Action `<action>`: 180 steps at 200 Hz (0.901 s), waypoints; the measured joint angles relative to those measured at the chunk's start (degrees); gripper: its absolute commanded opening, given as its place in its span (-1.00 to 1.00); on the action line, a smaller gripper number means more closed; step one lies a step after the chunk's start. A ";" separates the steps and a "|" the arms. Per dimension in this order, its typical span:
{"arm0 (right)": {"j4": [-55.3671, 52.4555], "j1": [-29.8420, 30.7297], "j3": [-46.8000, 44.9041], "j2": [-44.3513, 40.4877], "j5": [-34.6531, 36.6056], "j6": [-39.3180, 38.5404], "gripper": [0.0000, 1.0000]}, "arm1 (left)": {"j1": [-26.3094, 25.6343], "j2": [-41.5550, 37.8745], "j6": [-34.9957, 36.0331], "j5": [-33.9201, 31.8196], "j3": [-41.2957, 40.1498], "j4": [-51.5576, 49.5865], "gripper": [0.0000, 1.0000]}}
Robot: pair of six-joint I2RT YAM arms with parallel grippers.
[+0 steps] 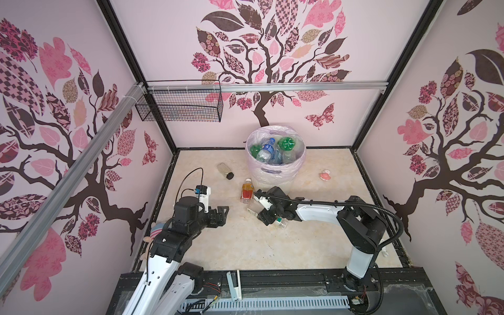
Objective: Throw the plastic bottles in the bin
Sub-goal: Pick up the plastic bottle from the center of the table.
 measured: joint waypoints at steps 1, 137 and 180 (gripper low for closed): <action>0.00 0.00 0.00 0.02 0.02 0.07 0.43 | 0.00 0.00 0.02 0.00 0.00 0.00 0.70; -6.73 0.28 4.24 -19.41 -5.38 1.55 -0.06 | 0.00 -0.37 -0.02 -0.46 0.00 0.00 0.69; -8.59 0.13 15.08 -23.15 -7.98 0.46 -0.17 | 0.00 -0.57 -0.09 -0.46 0.00 0.00 0.68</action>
